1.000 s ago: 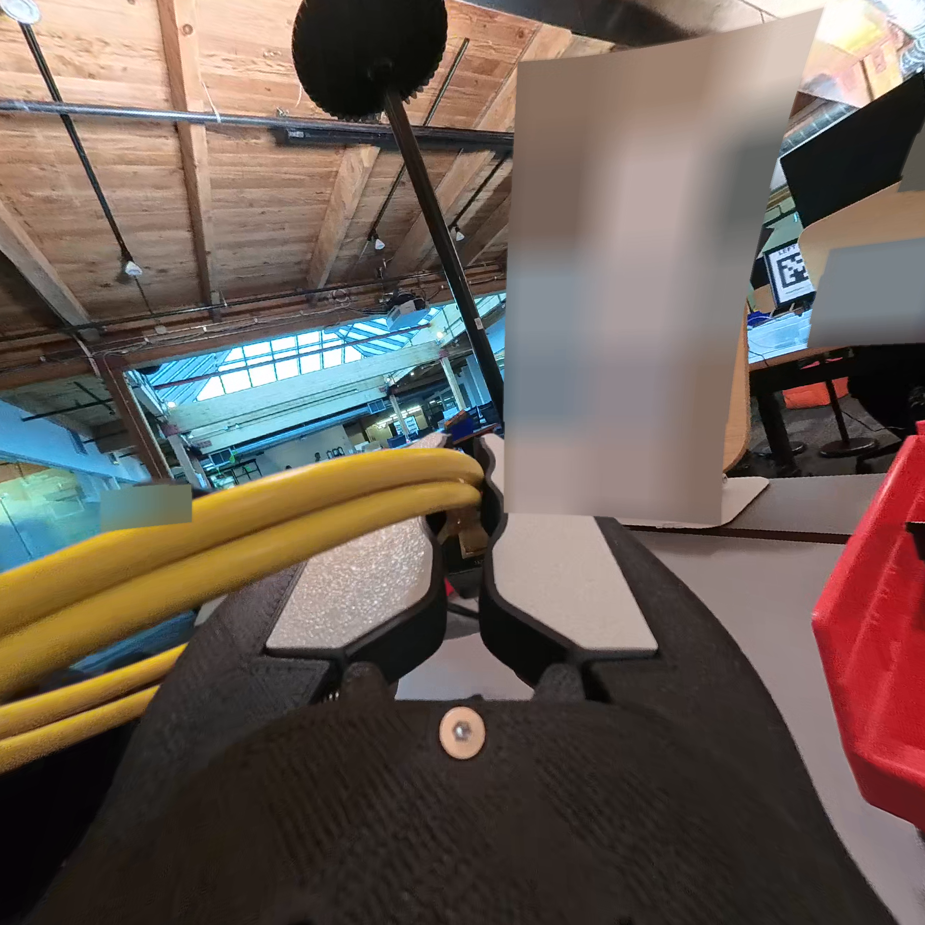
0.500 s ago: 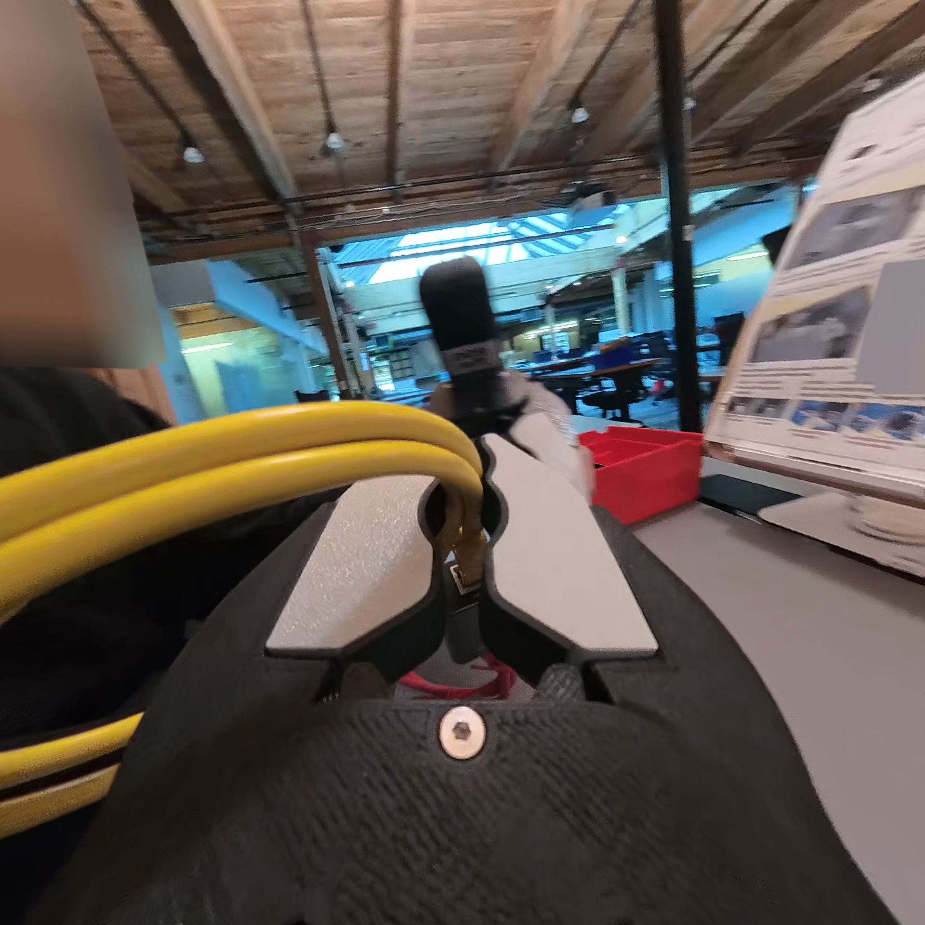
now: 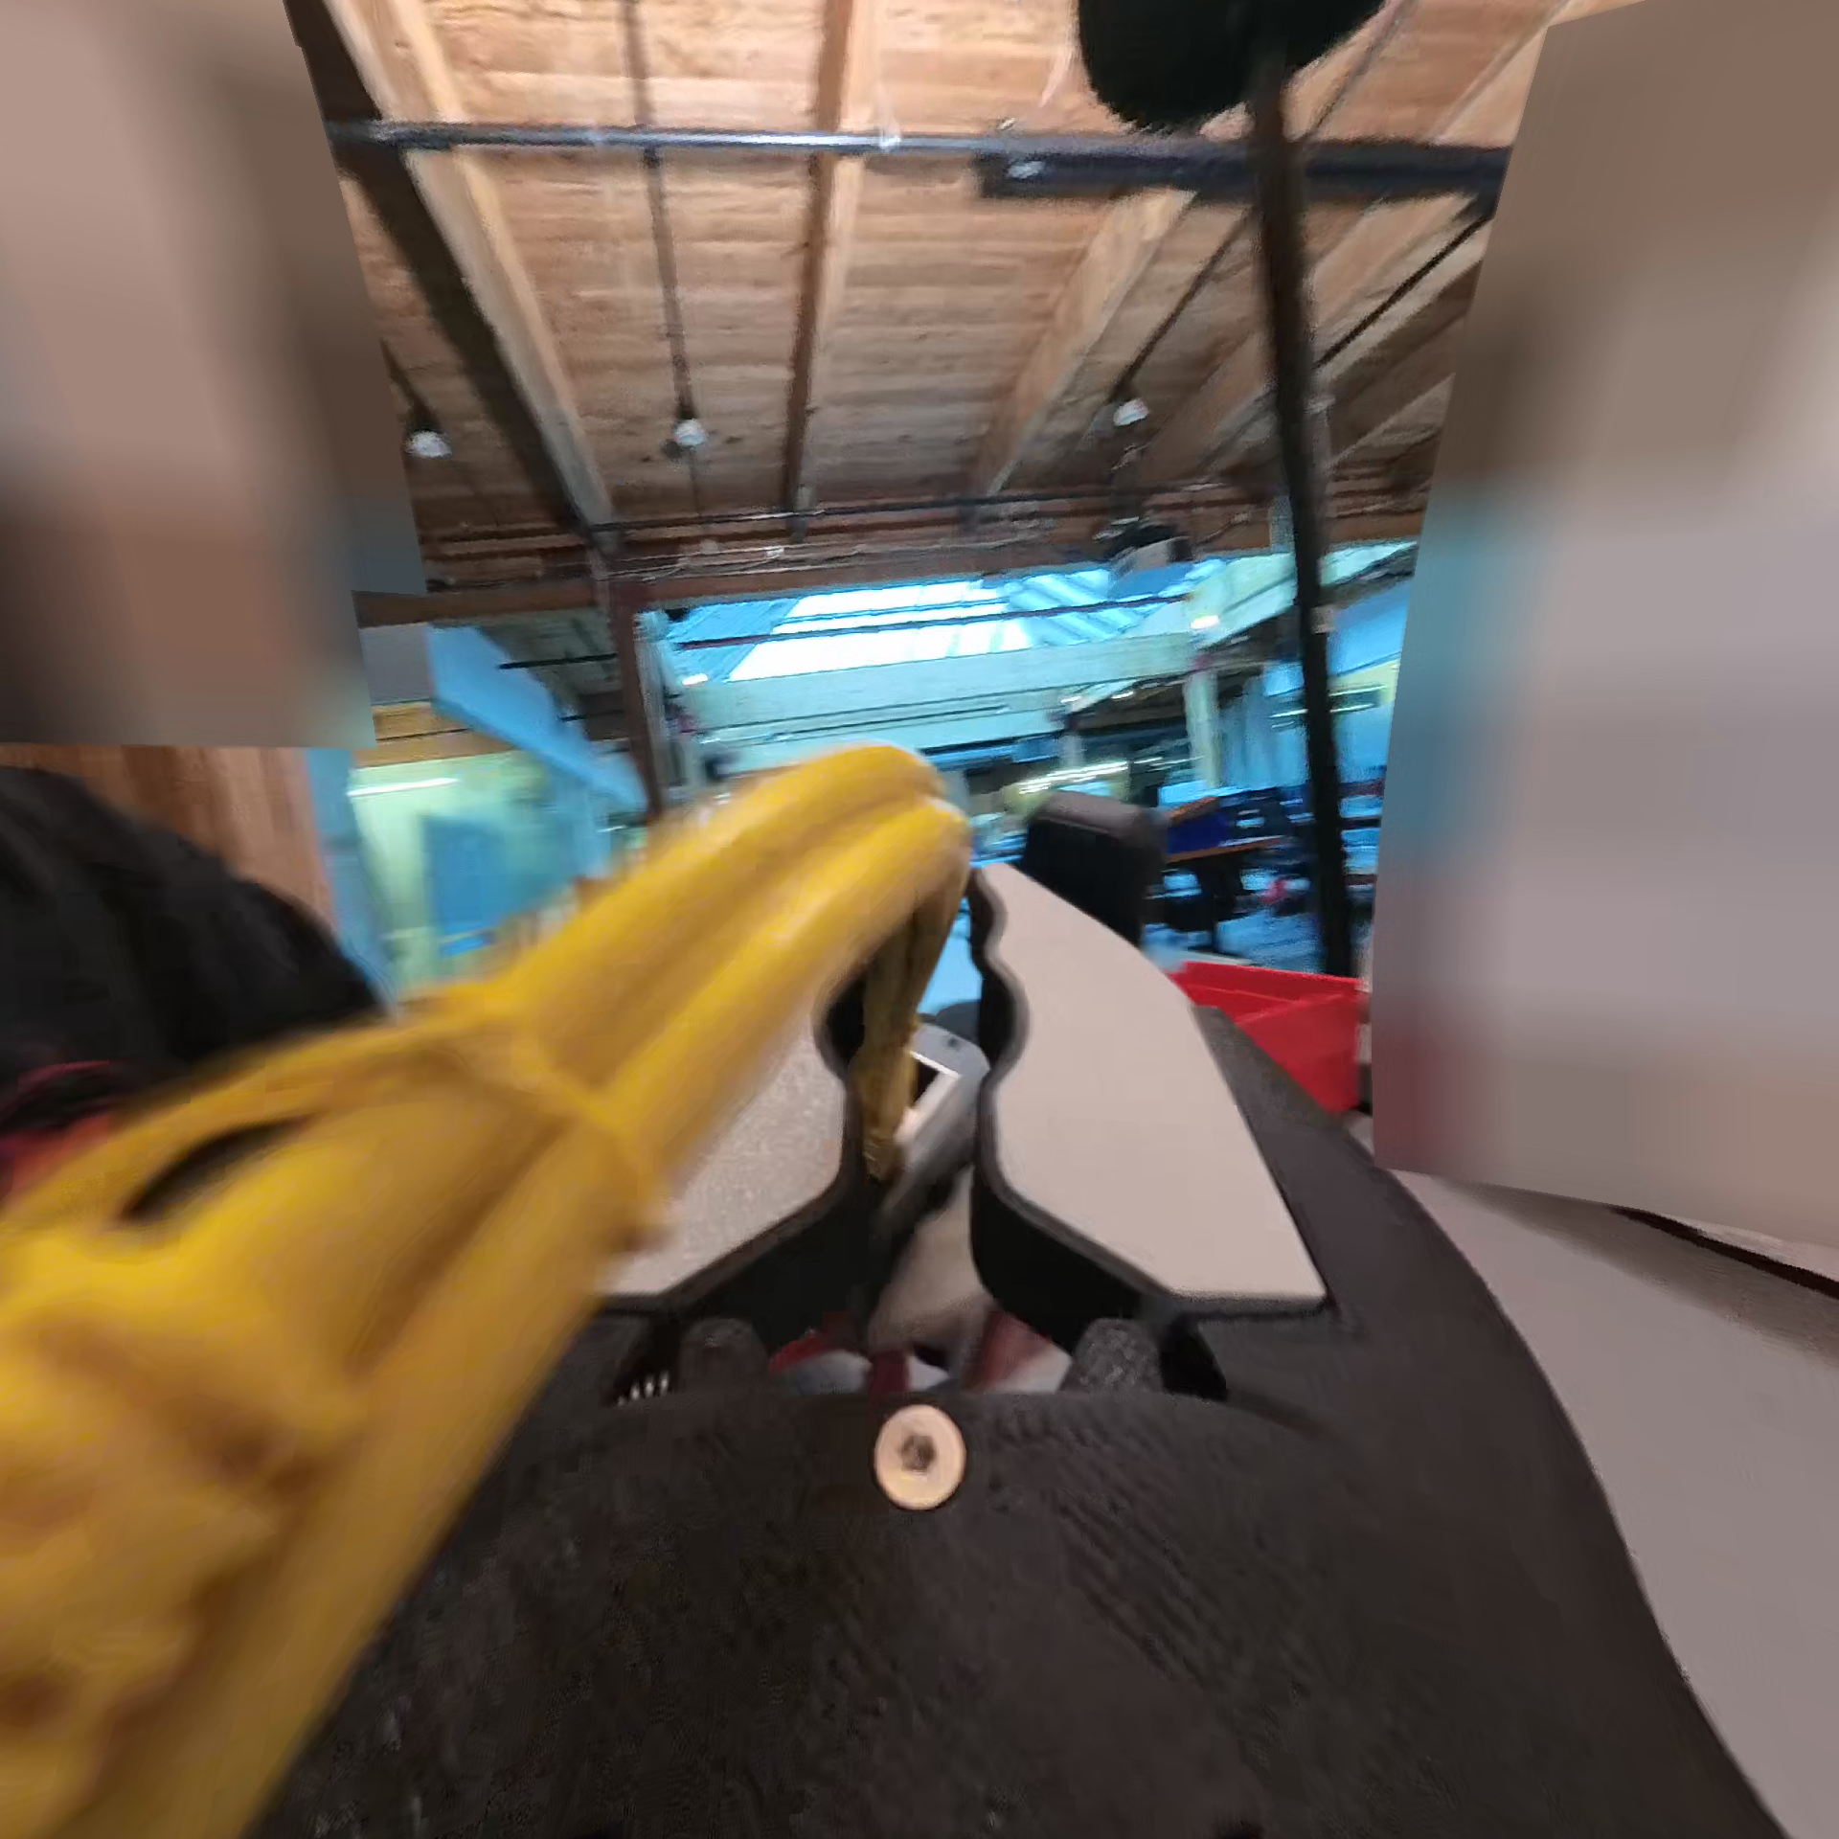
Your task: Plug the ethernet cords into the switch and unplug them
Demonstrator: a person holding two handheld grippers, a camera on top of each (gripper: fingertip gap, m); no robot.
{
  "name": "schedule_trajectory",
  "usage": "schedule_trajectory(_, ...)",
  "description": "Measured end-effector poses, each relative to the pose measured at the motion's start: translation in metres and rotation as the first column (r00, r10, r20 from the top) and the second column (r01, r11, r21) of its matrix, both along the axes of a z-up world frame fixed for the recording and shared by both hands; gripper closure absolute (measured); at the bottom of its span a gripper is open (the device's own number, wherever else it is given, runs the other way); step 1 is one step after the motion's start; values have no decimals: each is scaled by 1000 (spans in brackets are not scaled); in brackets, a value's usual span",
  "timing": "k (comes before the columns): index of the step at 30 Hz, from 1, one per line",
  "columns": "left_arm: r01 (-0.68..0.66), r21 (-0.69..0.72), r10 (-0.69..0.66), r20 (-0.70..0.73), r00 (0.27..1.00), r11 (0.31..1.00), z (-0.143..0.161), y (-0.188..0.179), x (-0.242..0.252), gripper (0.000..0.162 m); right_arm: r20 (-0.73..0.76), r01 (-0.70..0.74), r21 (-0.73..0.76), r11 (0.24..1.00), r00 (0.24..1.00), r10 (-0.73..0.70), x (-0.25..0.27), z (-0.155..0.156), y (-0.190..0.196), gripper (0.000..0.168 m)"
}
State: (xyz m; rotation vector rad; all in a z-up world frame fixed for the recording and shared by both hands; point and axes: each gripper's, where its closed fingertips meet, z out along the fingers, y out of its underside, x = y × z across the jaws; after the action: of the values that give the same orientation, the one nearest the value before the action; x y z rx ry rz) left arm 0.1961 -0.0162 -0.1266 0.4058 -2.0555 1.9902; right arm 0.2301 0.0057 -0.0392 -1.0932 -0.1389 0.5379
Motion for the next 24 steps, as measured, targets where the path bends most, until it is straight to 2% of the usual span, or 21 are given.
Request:
schedule_trajectory(2,-92,72,95,-35,995,993,-7,5,11,135,-56,67,-58,996,996,-70,27,-18,1,124)
schedule_trajectory(4,-133,140,142,-59,988,981,-15,6,16,135,-157,11,-120,993,987,-30,41,-36,5,102)
schedule_trajectory(6,-122,144,134,-77,988,982,-16,7,15,134,-232,-23,-111,994,973,-3,49,-45,7,81)
schedule_trajectory(9,-81,17,82,-125,989,997,0,14,8,135,-252,-58,-38,998,967,47,57,-43,-7,90)
schedule_trajectory(11,-80,-79,72,-106,992,994,16,22,3,135,-236,11,39,999,972,-2,69,-34,-25,100)
schedule_trajectory(13,-155,-116,150,-54,987,981,29,33,8,135,-200,105,-72,992,973,-117,81,-53,-22,110)
schedule_trajectory(15,-267,-148,274,25,961,952,45,49,20,135,-165,60,-249,967,981,-104,76,-82,-7,104)
schedule_trajectory(16,-343,-155,357,72,931,926,52,59,28,136,-164,30,-266,963,984,-76,68,-82,0,102)
schedule_trajectory(18,-451,-165,476,177,862,877,63,75,40,135,-124,1,-204,979,992,-27,44,-63,13,102)
schedule_trajectory(19,-482,-179,512,224,829,858,69,81,42,135,-87,29,-184,983,995,-46,35,-53,21,101)
schedule_trajectory(22,-483,-205,524,307,794,852,79,87,37,135,13,131,-123,984,991,-131,19,-22,43,100)
schedule_trajectory(24,-473,-206,515,326,793,857,83,87,33,135,26,76,-81,994,997,-74,8,5,51,108)
